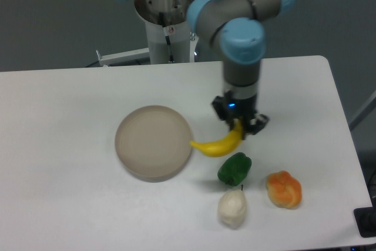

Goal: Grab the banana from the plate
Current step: 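Lift the banana off the plate and carry it toward the green pepper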

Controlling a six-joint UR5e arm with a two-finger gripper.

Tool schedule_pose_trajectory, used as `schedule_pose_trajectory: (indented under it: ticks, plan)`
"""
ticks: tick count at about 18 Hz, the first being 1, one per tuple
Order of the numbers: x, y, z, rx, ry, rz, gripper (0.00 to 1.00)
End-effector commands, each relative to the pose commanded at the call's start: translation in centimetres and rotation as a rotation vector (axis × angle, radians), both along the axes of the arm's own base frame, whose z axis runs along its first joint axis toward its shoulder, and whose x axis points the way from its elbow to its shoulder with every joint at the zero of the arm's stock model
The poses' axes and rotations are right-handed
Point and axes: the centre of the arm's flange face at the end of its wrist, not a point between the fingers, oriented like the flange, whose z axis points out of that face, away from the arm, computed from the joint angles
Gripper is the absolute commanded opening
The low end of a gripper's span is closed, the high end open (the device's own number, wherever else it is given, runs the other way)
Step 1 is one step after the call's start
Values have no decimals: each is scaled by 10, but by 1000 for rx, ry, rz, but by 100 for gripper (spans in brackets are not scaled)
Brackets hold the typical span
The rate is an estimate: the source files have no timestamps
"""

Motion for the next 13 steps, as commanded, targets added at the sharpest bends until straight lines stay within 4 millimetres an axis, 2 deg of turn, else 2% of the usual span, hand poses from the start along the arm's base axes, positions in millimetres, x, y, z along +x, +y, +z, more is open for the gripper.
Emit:
schedule_pose_trajectory:
  ticks: [3,6,13]
  plan:
    - [-20,-7,8,11,13,16,28]
    - [-31,-2,10,14,23,13,28]
    - [-39,-1,14,14,39,20,28]
